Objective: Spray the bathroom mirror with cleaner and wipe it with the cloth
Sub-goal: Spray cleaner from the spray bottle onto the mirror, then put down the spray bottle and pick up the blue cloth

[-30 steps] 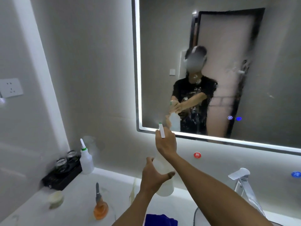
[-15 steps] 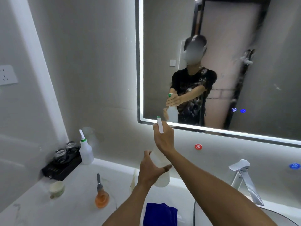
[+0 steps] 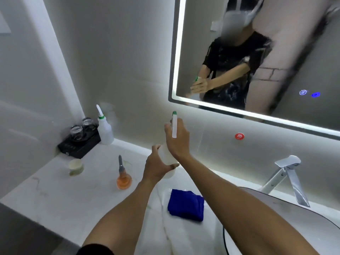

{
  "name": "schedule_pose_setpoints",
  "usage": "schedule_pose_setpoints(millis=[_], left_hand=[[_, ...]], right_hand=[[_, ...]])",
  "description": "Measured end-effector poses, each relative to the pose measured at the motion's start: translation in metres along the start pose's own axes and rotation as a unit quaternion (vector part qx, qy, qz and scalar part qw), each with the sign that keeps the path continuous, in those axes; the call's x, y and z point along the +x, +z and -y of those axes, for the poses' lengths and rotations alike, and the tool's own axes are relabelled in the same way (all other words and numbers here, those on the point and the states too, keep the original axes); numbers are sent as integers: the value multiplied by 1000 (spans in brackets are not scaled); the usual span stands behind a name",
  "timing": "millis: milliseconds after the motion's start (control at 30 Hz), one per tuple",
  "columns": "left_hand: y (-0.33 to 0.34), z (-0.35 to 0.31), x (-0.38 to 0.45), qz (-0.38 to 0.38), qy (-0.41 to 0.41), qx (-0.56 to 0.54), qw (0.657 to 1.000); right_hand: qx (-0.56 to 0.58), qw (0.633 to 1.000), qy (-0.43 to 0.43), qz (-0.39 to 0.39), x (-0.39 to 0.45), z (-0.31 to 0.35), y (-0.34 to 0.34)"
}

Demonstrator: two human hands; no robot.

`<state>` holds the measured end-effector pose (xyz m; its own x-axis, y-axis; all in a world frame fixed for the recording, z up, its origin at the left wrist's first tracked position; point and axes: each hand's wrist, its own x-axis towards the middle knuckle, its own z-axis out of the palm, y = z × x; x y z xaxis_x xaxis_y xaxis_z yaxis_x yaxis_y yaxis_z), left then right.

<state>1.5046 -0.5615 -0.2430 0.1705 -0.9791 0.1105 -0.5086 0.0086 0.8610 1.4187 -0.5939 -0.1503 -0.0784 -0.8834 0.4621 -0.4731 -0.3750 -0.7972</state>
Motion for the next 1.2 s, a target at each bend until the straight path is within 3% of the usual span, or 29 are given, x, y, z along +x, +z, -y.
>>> schedule_pose_setpoints(millis=[333, 633, 1033, 1200], left_hand=[[25, 97, -1, 91, -84, 23, 992], [49, 144, -14, 83, -102, 70, 989], [60, 151, -14, 92, -105, 80, 987], [58, 152, -16, 77, -125, 44, 988]], right_hand=[[-19, 996, 88, 5, -54, -77, 68], [-36, 995, 85, 34, -86, -118, 91], [-42, 992, 110, 35, -100, -127, 100], [-44, 986, 135, 89, -99, -127, 99]])
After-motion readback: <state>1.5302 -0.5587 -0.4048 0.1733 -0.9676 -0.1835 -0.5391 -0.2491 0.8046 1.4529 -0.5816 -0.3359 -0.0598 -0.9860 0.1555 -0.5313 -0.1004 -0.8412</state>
